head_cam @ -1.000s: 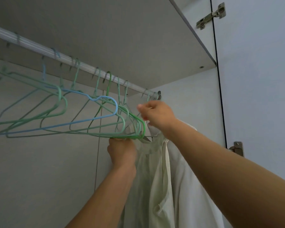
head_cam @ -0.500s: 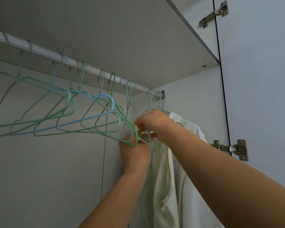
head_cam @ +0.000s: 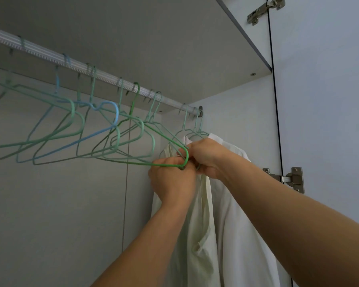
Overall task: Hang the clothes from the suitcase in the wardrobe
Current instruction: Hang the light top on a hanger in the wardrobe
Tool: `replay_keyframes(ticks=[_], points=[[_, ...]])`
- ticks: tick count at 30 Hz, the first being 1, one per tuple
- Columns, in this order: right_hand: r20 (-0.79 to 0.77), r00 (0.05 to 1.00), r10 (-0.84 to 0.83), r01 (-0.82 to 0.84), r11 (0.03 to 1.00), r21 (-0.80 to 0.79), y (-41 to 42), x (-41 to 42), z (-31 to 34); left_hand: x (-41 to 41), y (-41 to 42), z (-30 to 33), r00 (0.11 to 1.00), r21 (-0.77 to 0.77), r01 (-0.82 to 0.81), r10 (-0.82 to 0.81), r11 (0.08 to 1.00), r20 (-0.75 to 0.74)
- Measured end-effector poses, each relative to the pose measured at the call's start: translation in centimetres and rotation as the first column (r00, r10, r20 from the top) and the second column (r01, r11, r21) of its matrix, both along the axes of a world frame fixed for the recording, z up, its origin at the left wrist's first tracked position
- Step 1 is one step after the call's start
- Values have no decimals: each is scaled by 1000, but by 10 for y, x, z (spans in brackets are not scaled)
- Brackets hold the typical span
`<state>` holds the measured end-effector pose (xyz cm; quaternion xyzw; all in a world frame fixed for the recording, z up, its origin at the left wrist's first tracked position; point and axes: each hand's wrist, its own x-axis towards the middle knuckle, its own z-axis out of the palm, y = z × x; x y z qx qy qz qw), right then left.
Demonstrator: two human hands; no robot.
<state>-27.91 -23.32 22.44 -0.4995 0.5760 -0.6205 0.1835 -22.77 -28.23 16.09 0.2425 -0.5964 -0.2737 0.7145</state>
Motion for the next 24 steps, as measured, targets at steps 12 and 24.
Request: replay_keyframes(ticks=[12, 24], points=[[-279, 868, -411, 311, 888, -339, 2, -5, 0, 6, -14, -7, 998, 121, -28, 35, 992, -56], [-71, 920, -386, 342, 877, -337, 5, -27, -37, 17, -24, -22, 996, 205, -77, 84, 976, -27]])
